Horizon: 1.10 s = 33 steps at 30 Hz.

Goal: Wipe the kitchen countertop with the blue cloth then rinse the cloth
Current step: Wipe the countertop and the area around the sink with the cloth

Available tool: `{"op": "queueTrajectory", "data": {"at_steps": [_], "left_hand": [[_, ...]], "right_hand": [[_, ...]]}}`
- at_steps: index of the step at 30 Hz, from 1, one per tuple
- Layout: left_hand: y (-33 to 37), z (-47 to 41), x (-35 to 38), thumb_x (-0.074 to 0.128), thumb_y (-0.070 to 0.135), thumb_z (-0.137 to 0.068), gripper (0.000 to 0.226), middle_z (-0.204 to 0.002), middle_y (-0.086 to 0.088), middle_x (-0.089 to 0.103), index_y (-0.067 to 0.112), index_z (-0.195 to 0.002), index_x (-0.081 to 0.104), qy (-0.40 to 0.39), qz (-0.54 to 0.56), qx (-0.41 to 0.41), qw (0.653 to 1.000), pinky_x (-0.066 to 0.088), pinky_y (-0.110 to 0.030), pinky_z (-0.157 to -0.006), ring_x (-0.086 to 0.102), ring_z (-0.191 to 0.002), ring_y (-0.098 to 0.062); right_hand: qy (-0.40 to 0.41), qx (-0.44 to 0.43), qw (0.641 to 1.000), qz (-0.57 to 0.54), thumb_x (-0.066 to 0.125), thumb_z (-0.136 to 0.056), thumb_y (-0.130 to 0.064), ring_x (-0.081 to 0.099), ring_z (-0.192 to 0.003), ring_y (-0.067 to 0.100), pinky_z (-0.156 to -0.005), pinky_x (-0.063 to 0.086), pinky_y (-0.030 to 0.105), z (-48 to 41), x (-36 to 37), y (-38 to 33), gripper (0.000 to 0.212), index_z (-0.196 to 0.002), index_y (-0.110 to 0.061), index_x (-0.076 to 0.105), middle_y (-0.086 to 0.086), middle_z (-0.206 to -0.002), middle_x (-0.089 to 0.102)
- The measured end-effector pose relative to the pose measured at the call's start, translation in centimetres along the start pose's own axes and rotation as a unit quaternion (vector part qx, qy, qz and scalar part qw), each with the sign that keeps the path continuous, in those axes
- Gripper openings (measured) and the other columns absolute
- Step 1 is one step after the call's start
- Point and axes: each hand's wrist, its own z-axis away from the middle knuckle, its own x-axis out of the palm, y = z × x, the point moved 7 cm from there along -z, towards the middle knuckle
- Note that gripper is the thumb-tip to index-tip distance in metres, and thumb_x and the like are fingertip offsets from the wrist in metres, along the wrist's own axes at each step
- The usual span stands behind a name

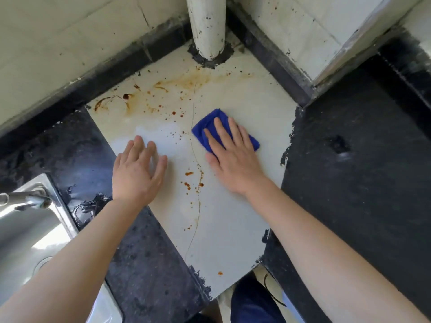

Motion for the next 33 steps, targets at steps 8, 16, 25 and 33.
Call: {"op": "queueTrajectory", "data": {"at_steps": [8, 16, 25, 33], "left_hand": [[0.8, 0.0, 0.1, 0.024, 0.074, -0.095, 0.079, -0.164, -0.012, 0.023, 0.018, -0.149, 0.036, 0.006, 0.001, -0.008, 1.000, 0.020, -0.052, -0.122, 0.017, -0.153, -0.029], [1.9, -0.6, 0.3, 0.029, 0.083, -0.088, 0.085, -0.159, -0.017, 0.028, 0.021, -0.146, 0.032, 0.006, -0.030, -0.027, 0.999, 0.026, -0.054, -0.116, 0.021, -0.149, -0.034], [2.4, -0.4, 0.8, 0.019, 0.088, -0.083, 0.094, -0.161, -0.022, 0.017, 0.025, -0.152, 0.015, -0.015, -0.065, -0.029, 0.997, 0.022, -0.057, -0.118, 0.012, -0.151, -0.039], [2.4, -0.7, 0.7, 0.023, 0.087, -0.084, 0.090, -0.155, -0.023, 0.025, 0.023, -0.146, 0.023, -0.014, -0.055, -0.020, 0.998, 0.029, -0.060, -0.113, 0.020, -0.146, -0.041]], "right_hand": [[-0.045, -0.049, 0.997, 0.026, 0.023, -0.109, -0.037, -0.014, -0.153, 0.023, -0.125, 0.001, 0.044, 6.1, -1.0, 7.5, 0.052, -0.159, -0.024, 0.016, 0.000, -0.167, -0.003], [-0.001, 0.107, 0.993, 0.040, 0.015, -0.108, -0.034, -0.013, -0.153, 0.030, -0.125, -0.004, 0.042, -9.4, -5.5, 11.3, 0.056, -0.160, -0.016, 0.004, 0.010, -0.167, -0.010], [0.040, 0.182, 0.982, 0.018, 0.021, -0.108, -0.038, 0.001, -0.154, 0.031, -0.124, 0.012, 0.048, 6.6, -3.0, 13.9, 0.054, -0.154, -0.012, 0.029, 0.007, -0.167, 0.009], [0.057, 0.399, 0.914, -0.054, 0.018, -0.107, -0.039, -0.008, -0.153, 0.036, -0.124, 0.001, 0.051, 5.3, -5.1, 23.3, 0.056, -0.160, -0.022, 0.010, 0.005, -0.168, -0.005]]}}
